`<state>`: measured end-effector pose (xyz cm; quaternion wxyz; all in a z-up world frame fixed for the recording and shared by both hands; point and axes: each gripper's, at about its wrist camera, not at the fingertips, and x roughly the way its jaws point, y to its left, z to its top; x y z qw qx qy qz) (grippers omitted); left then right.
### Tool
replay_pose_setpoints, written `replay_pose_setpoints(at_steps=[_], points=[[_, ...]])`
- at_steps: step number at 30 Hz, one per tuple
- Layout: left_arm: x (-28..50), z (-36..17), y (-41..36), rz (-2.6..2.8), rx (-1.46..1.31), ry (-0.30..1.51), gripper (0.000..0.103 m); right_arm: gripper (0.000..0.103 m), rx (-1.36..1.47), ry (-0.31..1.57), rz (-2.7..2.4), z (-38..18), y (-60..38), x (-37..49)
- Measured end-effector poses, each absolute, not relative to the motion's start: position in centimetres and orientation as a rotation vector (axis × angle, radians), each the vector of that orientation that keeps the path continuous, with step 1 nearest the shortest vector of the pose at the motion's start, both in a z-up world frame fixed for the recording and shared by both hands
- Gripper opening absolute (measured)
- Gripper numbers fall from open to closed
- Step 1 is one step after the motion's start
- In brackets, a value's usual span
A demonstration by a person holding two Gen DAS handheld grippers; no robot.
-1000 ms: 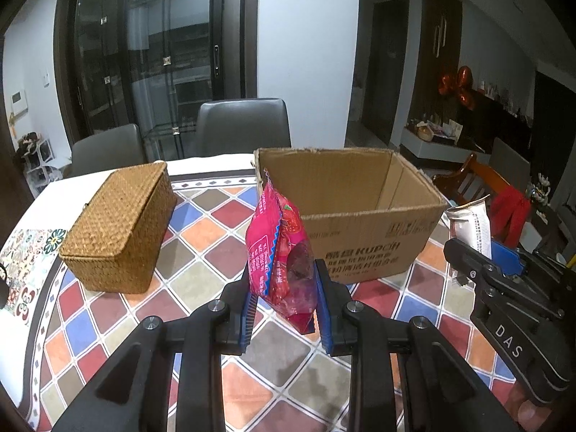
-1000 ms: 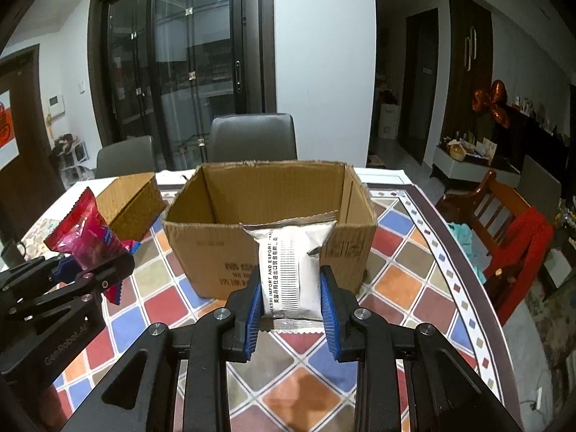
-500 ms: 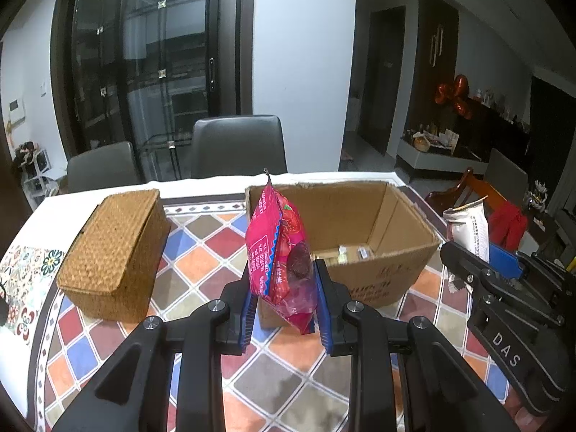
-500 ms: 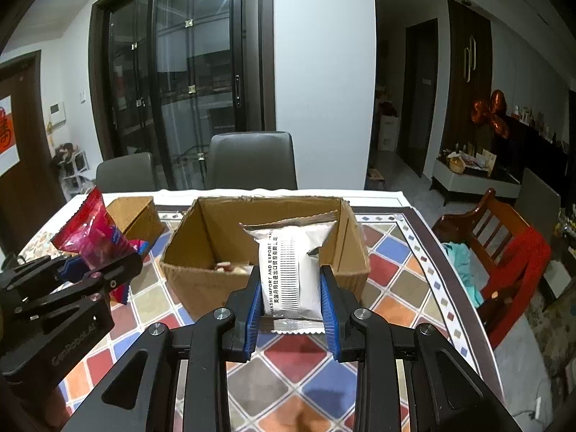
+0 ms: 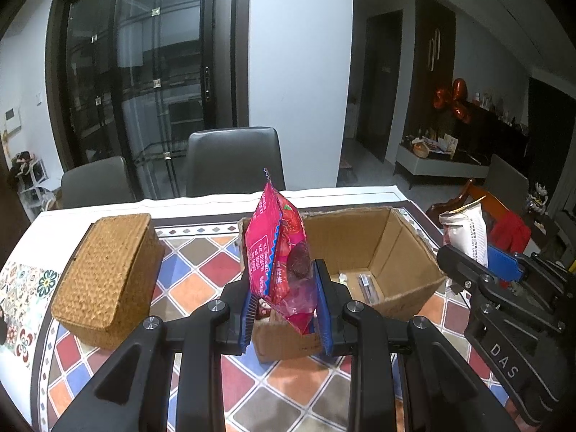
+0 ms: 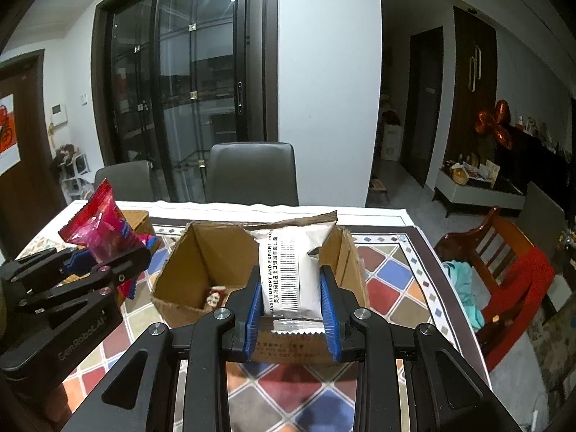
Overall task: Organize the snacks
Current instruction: 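Lift both held snacks and carry them over the cardboard box, then open both tools to drop the snacks into the box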
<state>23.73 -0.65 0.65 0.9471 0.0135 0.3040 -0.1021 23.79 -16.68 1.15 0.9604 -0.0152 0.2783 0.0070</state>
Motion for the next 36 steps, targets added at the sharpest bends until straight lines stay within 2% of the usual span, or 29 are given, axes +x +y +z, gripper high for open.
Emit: replay_pose_setpoints(at_steps=[26, 31, 34, 36], points=[[31.0, -1.7, -2.7, -0.213, 0.048, 0.667, 0.029, 0.031, -0.021, 0.637, 0.021, -2.3, -18.4, 31.0], [31.3, -1.9, -3.0, -0.21, 0.052, 0.669, 0.034, 0.031, -0.027, 0.639, 0.023, -2.5, -18.3, 31.5], [31.3, -2.0, -3.2, -0.206, 0.058, 0.67, 0.036, 0.035, -0.028, 0.638, 0.02, -2.4, -18.3, 31.6], [31.3, -2.0, -3.2, -0.2, 0.061, 0.672, 0.045, 0.047, -0.026, 0.637, 0.014, -2.4, -18.4, 31.6]])
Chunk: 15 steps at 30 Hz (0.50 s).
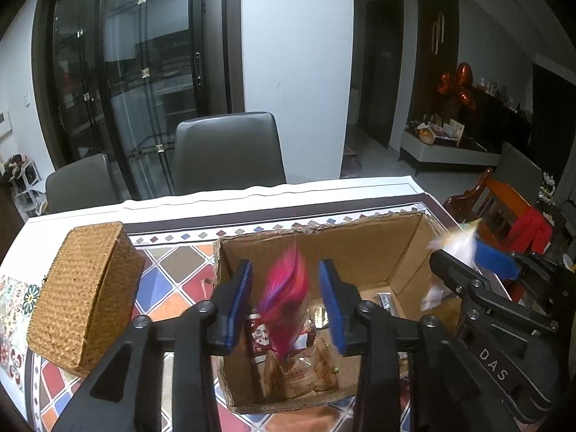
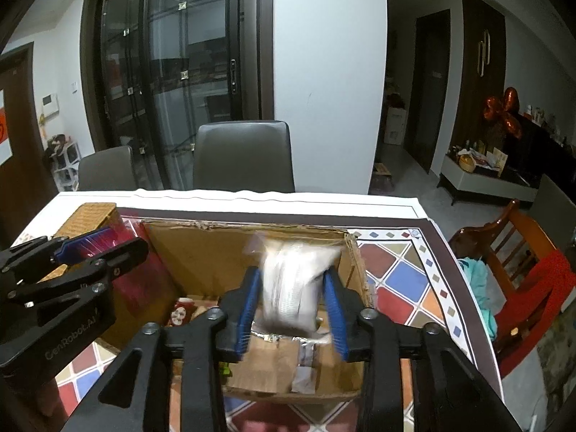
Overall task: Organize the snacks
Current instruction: 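Open both tools to drop the snacks into the box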
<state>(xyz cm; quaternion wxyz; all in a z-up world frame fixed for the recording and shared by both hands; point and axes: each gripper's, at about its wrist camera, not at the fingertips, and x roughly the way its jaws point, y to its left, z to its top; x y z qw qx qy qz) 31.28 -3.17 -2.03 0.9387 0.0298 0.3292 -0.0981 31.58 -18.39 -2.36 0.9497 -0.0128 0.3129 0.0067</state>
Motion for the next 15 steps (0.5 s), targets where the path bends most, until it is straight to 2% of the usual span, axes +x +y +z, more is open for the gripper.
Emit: replay_pose_setpoints(at_steps=[2, 4, 15], points=[[31.2, -2.0, -3.1, -0.192, 0.061, 0.668, 0.056, 0.057, -0.024, 0.631, 0.003, -2.4, -18.6, 31.5], [30.8, -1.7, -3.0, -0.18, 0.062, 0.659, 0.06, 0.063, -0.025, 0.622, -0.009, -2.2, -18.7, 31.2], [29.5, -0.5, -2.4, -0.152, 0.06, 0.644, 0.072, 0.065, -0.024, 0.605, -0.035, -1.0, -19.0, 29.7]])
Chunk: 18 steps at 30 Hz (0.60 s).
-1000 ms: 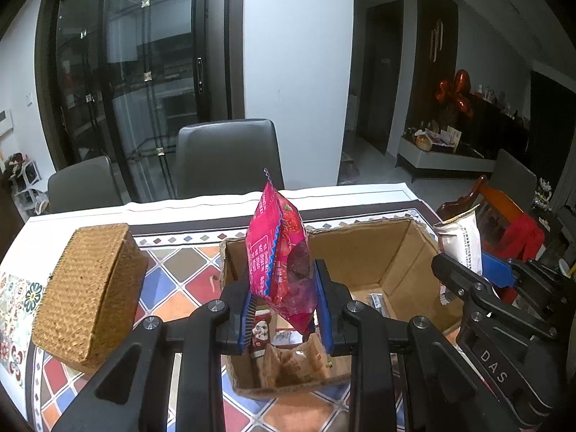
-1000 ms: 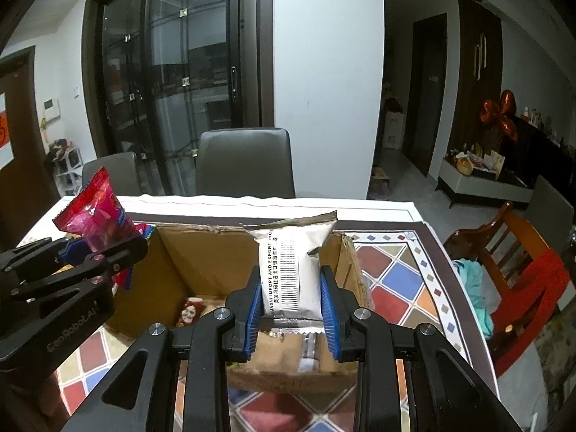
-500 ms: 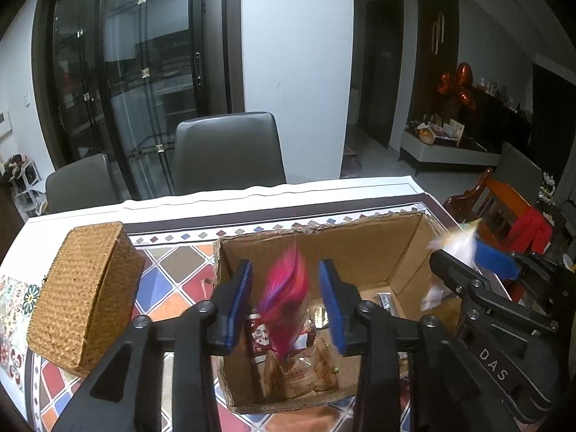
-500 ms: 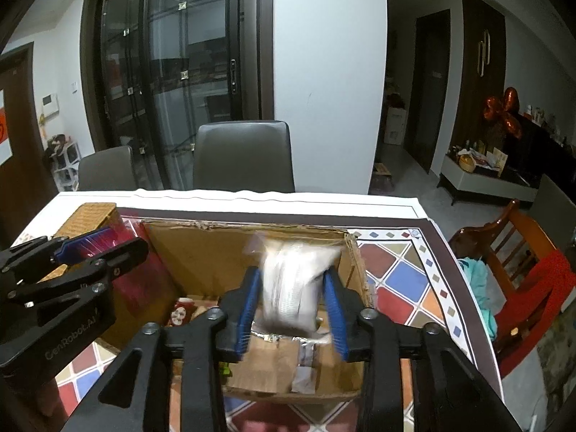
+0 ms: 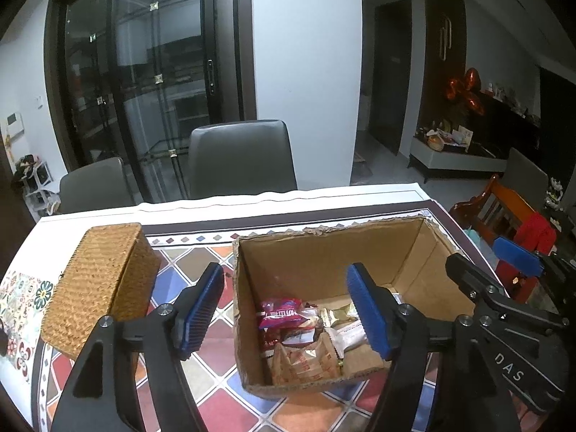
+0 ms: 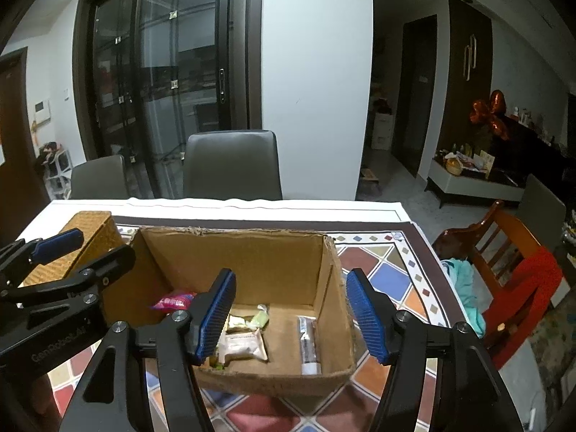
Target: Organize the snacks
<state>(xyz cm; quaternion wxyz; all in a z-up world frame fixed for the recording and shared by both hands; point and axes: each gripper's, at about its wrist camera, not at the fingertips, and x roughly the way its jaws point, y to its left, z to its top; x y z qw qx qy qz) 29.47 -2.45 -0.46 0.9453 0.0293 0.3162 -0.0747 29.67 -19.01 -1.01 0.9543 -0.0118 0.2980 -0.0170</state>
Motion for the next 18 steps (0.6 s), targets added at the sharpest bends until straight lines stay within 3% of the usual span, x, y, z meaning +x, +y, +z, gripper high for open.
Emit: replay_pose_setpoints(at_steps=[10, 18], points=[[27.0, 0.9, -1.7, -0.134, 0.056, 0.621, 0.076, 0.065, -0.02, 0.582, -0.044, 0.4, -18.9, 27.1], [24.2, 2.2, -1.0, -0.117, 0.047, 0.59, 0.082, 0.074, -0.019, 0.553, -0.054, 1.9, -18.8, 24.5]])
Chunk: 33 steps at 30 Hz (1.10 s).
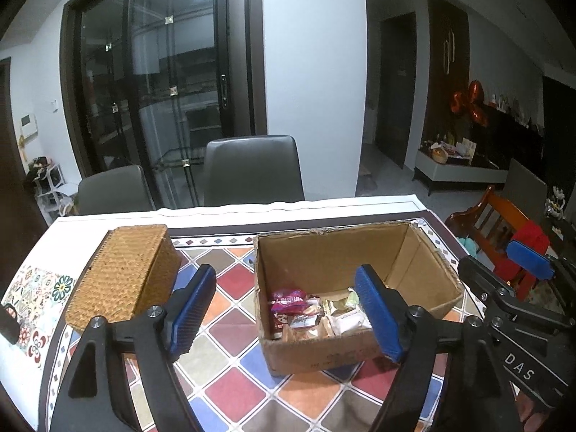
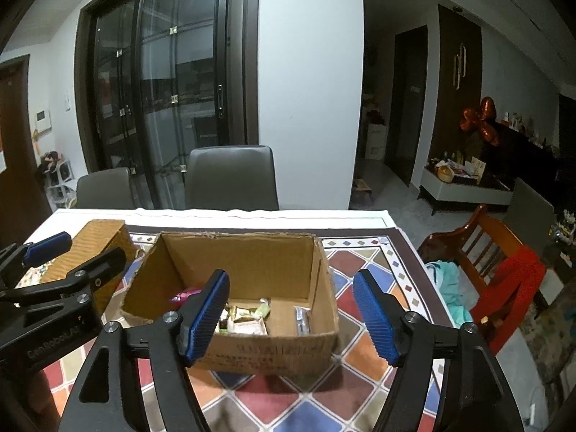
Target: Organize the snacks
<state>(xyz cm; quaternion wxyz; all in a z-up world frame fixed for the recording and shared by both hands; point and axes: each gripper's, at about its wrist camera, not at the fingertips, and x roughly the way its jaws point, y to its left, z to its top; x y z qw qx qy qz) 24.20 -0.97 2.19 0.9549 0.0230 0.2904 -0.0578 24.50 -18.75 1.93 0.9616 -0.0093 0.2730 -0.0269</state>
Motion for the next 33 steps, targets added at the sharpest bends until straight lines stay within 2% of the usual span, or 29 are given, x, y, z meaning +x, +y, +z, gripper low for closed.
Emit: replay_pose_setpoints(at_steps=[12, 33], points=[[20.2, 3.4, 0.3, -0.08, 0.032, 0.555, 0.09, 0.079, -0.031, 0.522, -0.064, 3.2, -18.1, 20.8], [12.3, 2.5, 0.6, -0.069, 0.033, 0.553, 0.092, 0.079, -0.048, 0.485, -0.077, 3.4, -18.2, 12.9]])
